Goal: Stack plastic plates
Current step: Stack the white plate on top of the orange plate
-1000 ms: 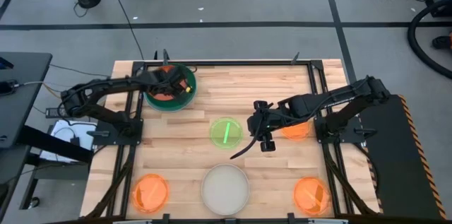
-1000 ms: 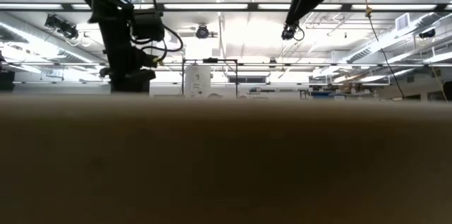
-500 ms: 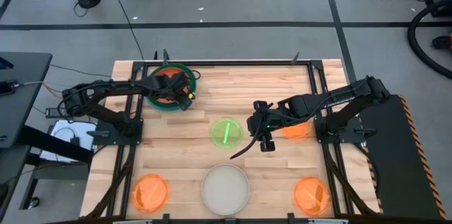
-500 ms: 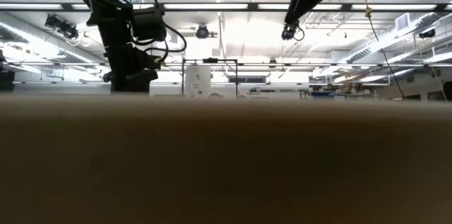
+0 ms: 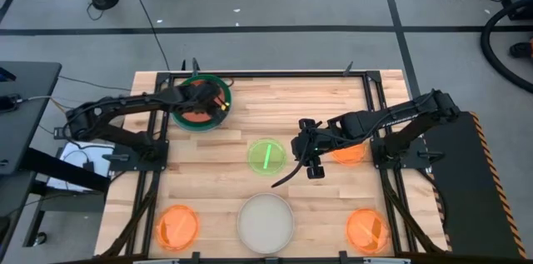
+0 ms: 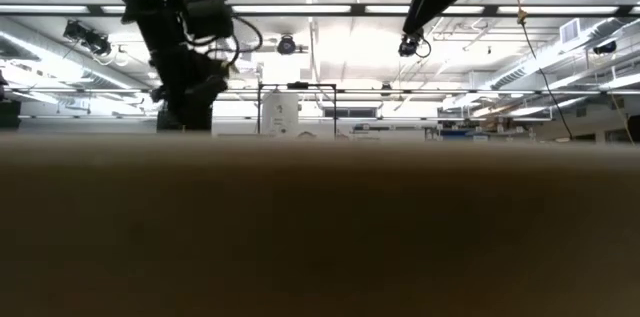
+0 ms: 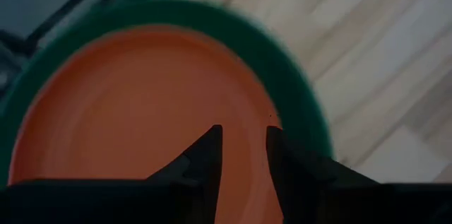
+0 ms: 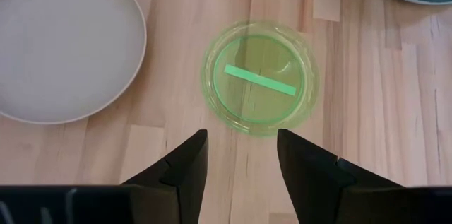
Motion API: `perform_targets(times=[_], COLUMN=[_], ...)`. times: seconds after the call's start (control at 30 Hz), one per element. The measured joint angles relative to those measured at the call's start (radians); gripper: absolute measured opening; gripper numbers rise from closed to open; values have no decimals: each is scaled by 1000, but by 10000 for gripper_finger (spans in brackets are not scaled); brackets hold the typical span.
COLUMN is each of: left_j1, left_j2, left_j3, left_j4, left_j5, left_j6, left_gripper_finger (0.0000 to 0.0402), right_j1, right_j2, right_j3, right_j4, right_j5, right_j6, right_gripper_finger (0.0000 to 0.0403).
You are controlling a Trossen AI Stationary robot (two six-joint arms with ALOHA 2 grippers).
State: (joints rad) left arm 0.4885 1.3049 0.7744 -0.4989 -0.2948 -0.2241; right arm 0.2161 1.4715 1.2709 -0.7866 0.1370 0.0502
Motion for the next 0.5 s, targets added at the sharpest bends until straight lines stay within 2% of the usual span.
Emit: perform_targets(times=[0.23,0.5], left_j1=[-57,-143], left_j2=[-20,-20], left_j3=[-2,-103], left_j4=[177,583], left_j5=[0,2], left_j6=[-33,-54], left_gripper_finger=[118,118], right_j1=[0,1], right_j2=[0,-1], right_j3=[0,-41], right_j4=[0,73], right_j5=[0,-1], right_j6=[3,9], right_gripper_finger=[180,180])
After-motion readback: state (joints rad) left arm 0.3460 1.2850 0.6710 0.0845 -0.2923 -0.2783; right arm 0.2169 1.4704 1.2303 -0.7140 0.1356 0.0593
